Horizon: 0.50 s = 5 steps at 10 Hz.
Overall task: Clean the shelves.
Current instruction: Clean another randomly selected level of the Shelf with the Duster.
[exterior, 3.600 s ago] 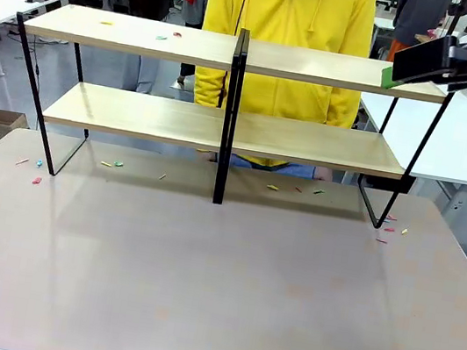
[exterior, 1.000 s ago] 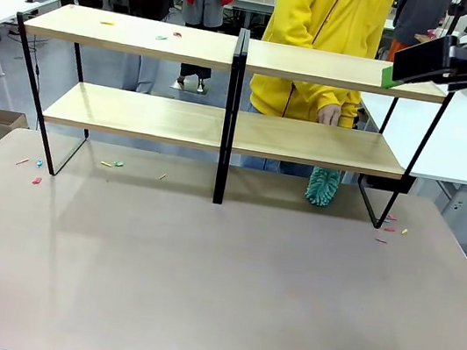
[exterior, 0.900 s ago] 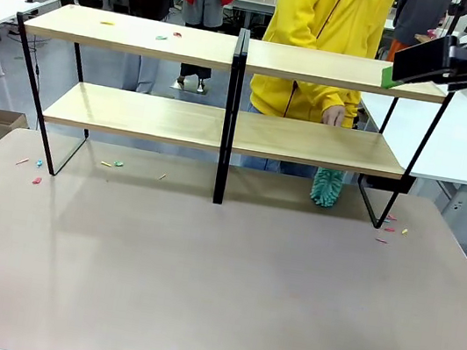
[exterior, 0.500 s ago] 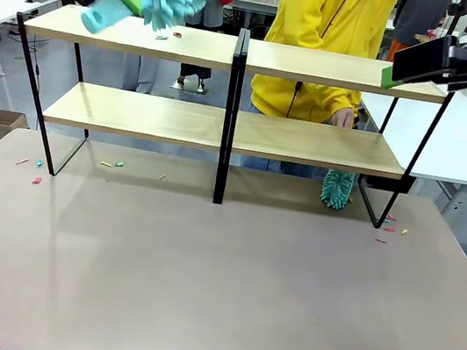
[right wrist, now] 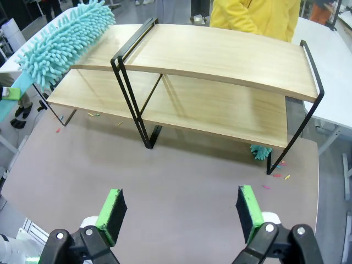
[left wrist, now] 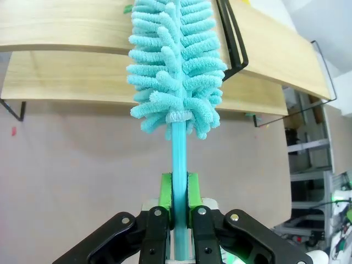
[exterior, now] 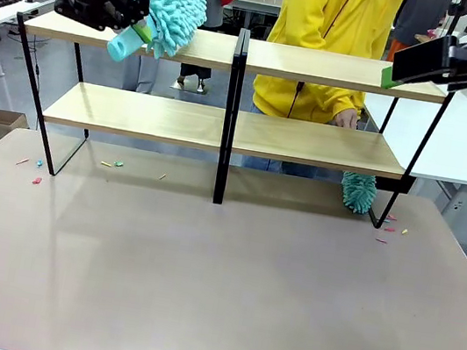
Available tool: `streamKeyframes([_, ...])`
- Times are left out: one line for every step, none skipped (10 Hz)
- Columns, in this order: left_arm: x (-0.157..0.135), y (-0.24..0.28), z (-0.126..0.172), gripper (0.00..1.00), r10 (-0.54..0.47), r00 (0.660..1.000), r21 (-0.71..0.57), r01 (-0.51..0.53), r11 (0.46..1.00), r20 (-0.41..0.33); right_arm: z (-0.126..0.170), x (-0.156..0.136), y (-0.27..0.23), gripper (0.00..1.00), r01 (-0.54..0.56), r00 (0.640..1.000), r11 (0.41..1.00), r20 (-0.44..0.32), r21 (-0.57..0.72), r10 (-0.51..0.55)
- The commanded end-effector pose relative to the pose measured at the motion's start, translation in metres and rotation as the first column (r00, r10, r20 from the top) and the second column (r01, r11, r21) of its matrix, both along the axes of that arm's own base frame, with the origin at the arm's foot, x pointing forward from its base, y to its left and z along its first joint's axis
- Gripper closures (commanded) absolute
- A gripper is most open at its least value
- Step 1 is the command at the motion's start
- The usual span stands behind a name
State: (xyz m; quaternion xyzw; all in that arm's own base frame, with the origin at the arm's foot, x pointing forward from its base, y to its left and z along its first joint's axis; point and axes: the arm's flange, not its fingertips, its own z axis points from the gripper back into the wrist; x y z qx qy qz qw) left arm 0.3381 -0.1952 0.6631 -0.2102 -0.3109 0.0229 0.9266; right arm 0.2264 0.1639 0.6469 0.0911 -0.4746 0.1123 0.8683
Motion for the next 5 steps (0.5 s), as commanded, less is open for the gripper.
streamKeyframes([-0.0001,-0.0010,0.0014,0.88,0.012,1.000,0.057,-0.011,0.998,-0.019,0.0006,-0.0003,0.0000,0.00,0.004,1.000,1.000,0.001,0.003,-0.004])
streamKeyframes([-0.0003,-0.0008,0.0014,0.88,0.009,1.000,0.061,-0.008,0.998,-0.029,0.0006,-0.0003,0.0000,0.00,0.004,1.000,1.000,0.001,0.003,-0.004])
streamKeyframes([0.0006,-0.0003,0.0020,0.88,0.025,0.999,0.072,-0.023,0.997,-0.023,0.0006,-0.0003,0.0000,0.00,0.004,1.000,1.000,0.001,0.003,-0.004])
streamKeyframes([0.0027,0.0023,0.0006,0.88,0.069,0.998,0.097,-0.067,0.993,-0.008,0.0006,-0.0003,0.0000,0.00,0.004,1.000,1.000,0.001,0.003,-0.004])
streamKeyframes([0.0024,0.0073,-0.0024,0.88,0.105,0.994,0.125,-0.104,0.987,-0.001,0.0006,-0.0003,0.0000,0.00,0.004,1.000,1.000,0.001,0.003,-0.004])
